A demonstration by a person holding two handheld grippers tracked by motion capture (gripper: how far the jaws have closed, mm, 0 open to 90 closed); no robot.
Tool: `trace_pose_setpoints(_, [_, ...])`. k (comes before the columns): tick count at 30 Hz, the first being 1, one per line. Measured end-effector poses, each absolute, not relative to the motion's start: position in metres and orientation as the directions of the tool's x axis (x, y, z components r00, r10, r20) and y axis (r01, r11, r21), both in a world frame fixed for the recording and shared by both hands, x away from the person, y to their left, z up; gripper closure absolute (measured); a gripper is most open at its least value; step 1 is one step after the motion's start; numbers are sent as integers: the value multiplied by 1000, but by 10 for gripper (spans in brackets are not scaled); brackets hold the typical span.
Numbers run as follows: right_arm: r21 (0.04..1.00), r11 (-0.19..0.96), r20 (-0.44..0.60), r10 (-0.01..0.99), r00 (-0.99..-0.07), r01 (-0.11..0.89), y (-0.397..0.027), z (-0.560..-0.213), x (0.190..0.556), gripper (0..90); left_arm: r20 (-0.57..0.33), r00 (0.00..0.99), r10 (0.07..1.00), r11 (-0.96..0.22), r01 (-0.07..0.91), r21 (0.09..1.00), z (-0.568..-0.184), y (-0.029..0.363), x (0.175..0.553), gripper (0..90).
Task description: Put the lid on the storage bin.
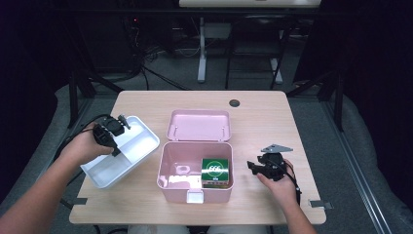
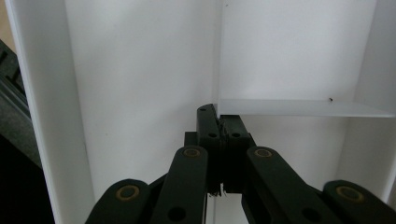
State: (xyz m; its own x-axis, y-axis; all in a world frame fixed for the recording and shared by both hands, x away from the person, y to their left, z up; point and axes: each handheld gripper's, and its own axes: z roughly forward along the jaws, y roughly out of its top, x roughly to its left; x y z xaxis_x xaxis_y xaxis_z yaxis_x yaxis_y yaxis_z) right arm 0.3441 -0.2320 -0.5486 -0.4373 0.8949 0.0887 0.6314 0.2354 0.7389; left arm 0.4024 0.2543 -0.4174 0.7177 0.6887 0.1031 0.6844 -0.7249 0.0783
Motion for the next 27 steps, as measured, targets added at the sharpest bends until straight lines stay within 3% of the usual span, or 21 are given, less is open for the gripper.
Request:
trace_pose_setpoints(9, [737,241,88,892,-443,631,-231,-549,344,488,145,840,522,-852,521,49,-390,232,394,892])
trace_pose_setpoints(27, [737,251,83,888,-453,628,-230,-550,345,486,159,933,323,-946,321,43,-377,160,385,892])
